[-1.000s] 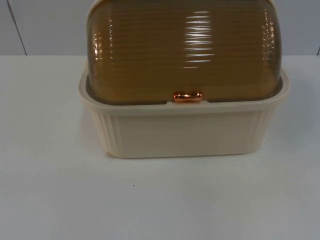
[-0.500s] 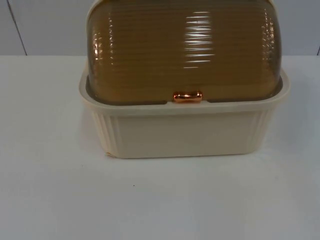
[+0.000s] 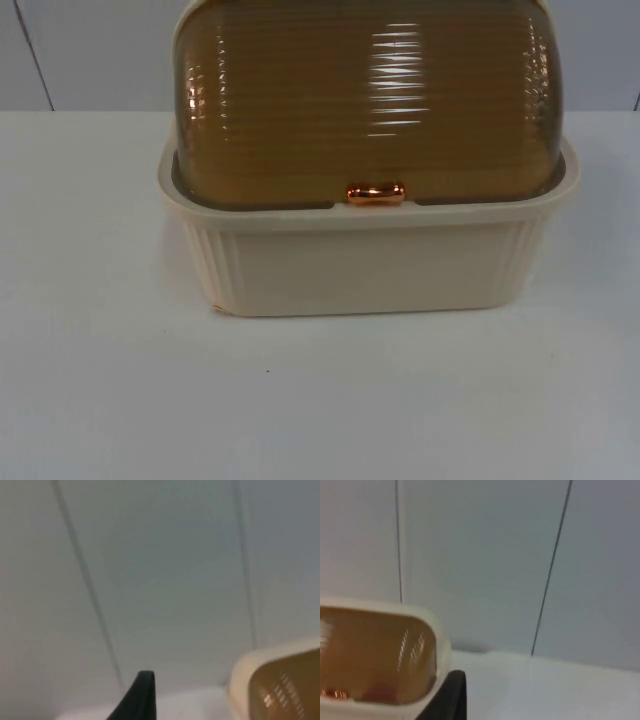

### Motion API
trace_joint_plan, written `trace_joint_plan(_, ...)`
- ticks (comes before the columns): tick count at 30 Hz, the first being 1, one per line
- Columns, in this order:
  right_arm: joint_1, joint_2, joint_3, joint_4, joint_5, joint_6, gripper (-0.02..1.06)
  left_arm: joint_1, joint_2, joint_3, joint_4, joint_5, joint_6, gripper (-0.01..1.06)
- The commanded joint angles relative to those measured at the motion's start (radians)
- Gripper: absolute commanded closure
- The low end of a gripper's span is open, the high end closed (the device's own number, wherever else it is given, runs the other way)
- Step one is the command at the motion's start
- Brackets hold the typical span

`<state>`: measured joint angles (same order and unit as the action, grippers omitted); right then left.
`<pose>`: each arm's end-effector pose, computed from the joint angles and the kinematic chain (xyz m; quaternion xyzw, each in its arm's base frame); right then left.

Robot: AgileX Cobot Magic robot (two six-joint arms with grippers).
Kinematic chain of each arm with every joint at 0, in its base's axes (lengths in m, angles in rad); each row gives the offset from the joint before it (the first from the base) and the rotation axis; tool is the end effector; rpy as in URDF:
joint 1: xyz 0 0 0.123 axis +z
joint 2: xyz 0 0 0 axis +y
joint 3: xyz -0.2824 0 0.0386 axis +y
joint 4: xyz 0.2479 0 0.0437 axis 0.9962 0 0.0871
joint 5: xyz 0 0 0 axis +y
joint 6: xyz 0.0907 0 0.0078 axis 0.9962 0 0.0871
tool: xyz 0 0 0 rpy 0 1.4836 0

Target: Open the box lid with the left hand, place the block into the box with the right hand, then close the box lid with the left hand.

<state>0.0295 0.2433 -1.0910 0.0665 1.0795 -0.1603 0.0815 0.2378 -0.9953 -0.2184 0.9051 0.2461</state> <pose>-0.0437 0.0040 0.4301 -0.0789 0.7518 -0.0104 0.6545 -0.0243 -0.0176 0.4246 0.0692 0.7205 0.0040 0.6899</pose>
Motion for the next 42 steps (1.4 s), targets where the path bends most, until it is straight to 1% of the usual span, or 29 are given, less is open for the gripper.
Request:
trace_joint_plan(1,0.004,-0.012,0.046,-0.018,0.025,0.015,0.05,-0.001,-0.011,0.051,0.101,0.024,-0.112,0.0)
trace_joint_plan(2,0.004,-0.018,0.074,-0.018,0.027,0.015,0.05,-0.001,-0.018,0.087,0.128,0.032,-0.161,0.0)
trace_joint_plan(3,0.004,-0.018,0.074,-0.018,0.027,0.015,0.05,-0.001,-0.018,0.087,0.128,0.032,-0.161,0.0)
trace_joint_plan(4,0.004,-0.036,0.139,-0.014,0.027,0.024,0.05,-0.001,-0.032,0.153,0.149,0.037,-0.222,0.0)
trace_joint_plan(7,0.004,-0.064,0.246,-0.012,0.027,0.04,0.05,-0.001,-0.058,0.253,0.157,0.076,-0.228,0.0)
trace_joint_plan(8,0.004,-0.077,0.292,-0.012,0.027,0.04,0.05,-0.001,-0.063,0.266,0.157,0.083,-0.228,0.0)
trace_joint_plan(9,0.004,-0.077,0.292,-0.012,0.027,0.04,0.05,-0.001,-0.063,0.266,0.157,0.083,-0.228,0.0)
trace_joint_plan(12,0.004,-0.113,0.426,-0.012,0.027,0.061,0.05,-0.001,-0.093,0.336,0.167,0.113,-0.228,0.0)
trace_joint_plan(14,0.004,-0.132,0.483,-0.012,0.027,0.07,0.05,-0.001,-0.102,0.356,0.185,0.133,-0.228,0.0)
trace_joint_plan(15,0.004,-0.132,0.483,-0.012,0.027,0.07,0.05,-0.001,-0.102,0.356,0.185,0.133,-0.228,0.0)
trace_joint_plan(17,0.004,-0.145,0.527,-0.012,0.025,0.07,0.05,-0.001,-0.104,0.385,0.218,0.137,-0.228,0.0)
trace_joint_plan(23,0.004,-0.148,0.573,-0.012,0.004,0.07,0.05,-0.001,-0.107,0.437,0.212,0.137,-0.228,0.0)
trace_joint_plan(26,0.004,-0.148,0.573,-0.012,0.001,0.072,0.05,-0.001,-0.107,0.472,0.209,0.137,-0.228,0.0)
trace_joint_plan(28,0.004,-0.148,0.573,-0.012,0.001,0.072,0.05,-0.003,-0.107,0.494,0.209,0.165,-0.228,0.0)
trace_joint_plan(30,0.004,-0.148,0.573,-0.012,0.001,0.072,0.05,-0.008,-0.109,0.498,0.211,0.169,-0.228,0.0)
trace_joint_plan(34,0.004,-0.148,0.573,-0.012,0.001,0.07,0.05,-0.075,-0.119,0.5,0.211,0.169,-0.225,0.0)
trace_joint_plan(36,0.004,-0.148,0.573,-0.012,0.001,0.075,0.05,-0.096,-0.121,0.5,0.211,0.169,-0.225,0.0)
trace_joint_plan(42,0.004,-0.148,0.573,-0.012,0.001,0.075,0.05,-0.101,-0.121,0.5,0.211,0.169,-0.225,0.0)
